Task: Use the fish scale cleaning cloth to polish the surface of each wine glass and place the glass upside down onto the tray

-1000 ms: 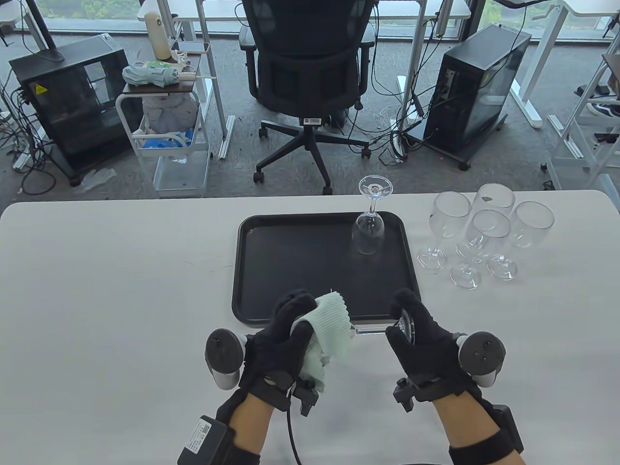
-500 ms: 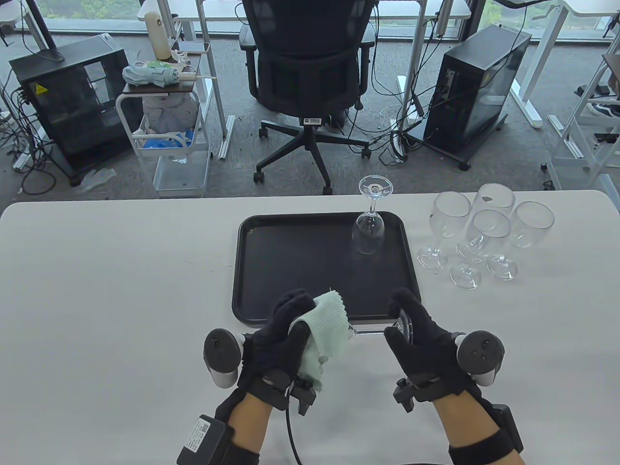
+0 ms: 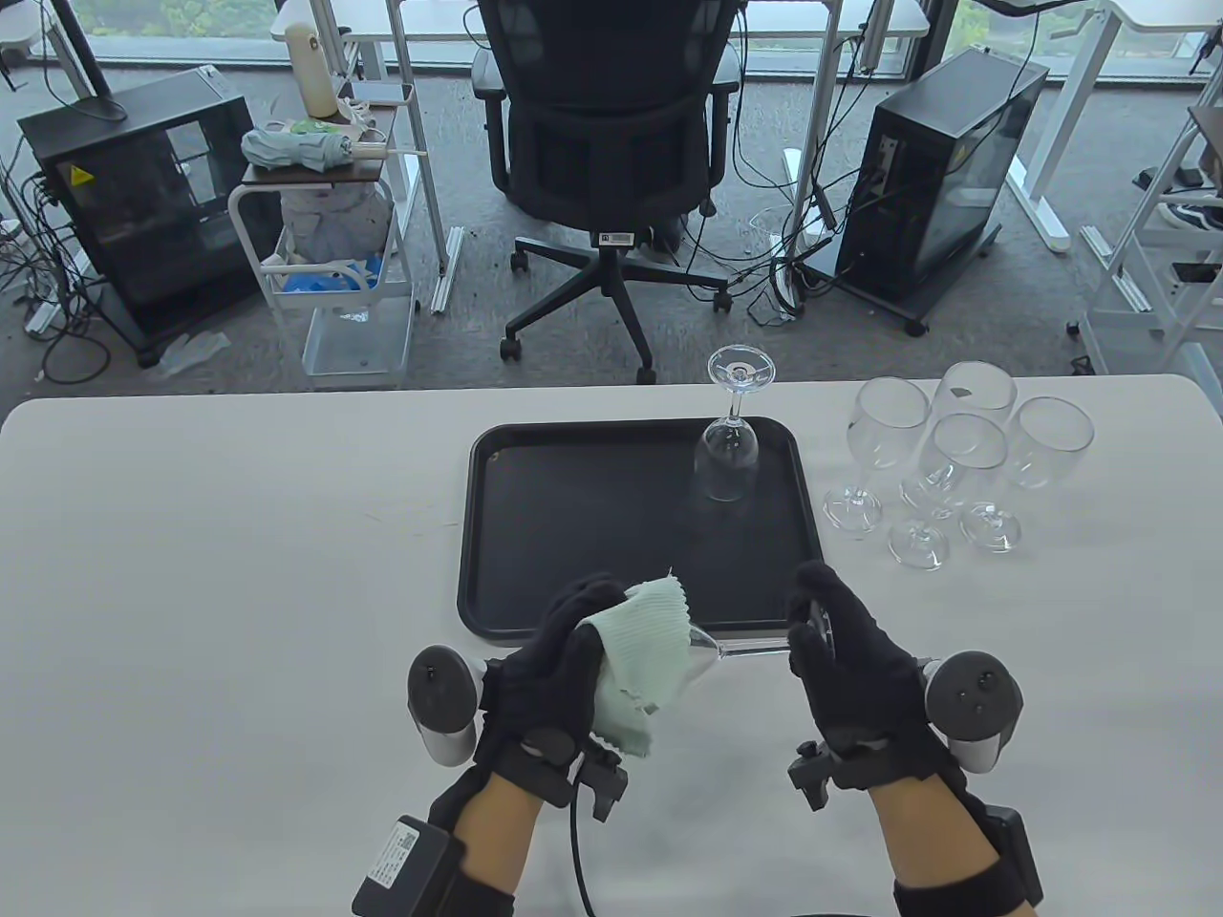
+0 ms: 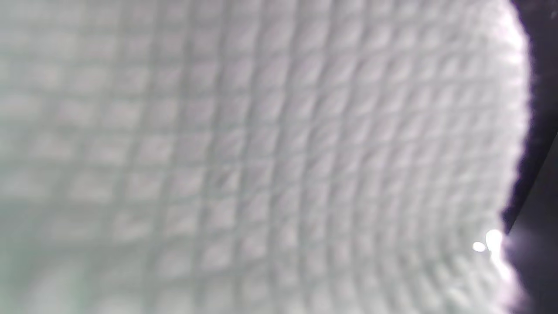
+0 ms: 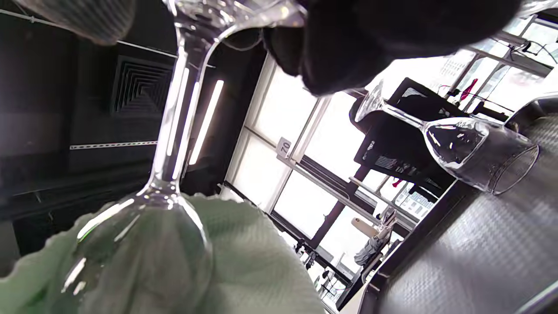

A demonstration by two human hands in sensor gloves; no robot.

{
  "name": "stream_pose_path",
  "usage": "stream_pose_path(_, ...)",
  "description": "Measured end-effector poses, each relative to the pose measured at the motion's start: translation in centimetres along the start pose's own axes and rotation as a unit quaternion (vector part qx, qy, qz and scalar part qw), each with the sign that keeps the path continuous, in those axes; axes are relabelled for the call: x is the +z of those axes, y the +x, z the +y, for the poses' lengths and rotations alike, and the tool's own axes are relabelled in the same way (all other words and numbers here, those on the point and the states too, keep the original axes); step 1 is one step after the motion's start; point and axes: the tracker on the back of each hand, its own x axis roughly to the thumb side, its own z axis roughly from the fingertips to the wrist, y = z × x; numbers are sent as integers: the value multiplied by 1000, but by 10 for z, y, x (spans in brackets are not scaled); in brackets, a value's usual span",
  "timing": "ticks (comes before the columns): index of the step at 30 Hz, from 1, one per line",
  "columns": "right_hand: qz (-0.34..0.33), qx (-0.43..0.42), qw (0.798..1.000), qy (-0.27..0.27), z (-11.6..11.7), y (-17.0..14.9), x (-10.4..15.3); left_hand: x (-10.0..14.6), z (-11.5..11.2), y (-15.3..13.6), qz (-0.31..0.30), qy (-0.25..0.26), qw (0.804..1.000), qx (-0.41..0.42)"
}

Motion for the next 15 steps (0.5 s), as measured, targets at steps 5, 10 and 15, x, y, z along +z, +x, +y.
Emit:
stream_pose_path(5,-56,263,960,-75,-9,45,-24,-2,13,7,-12,24,999,20)
stream_pose_path(10,-89,459,884,10,74,57,-110,-3,17,6,-10,24,999,35)
stream_pose_path(15,-34,528,846,64,145,30,-168,-3,21,4,-5,28,999,45)
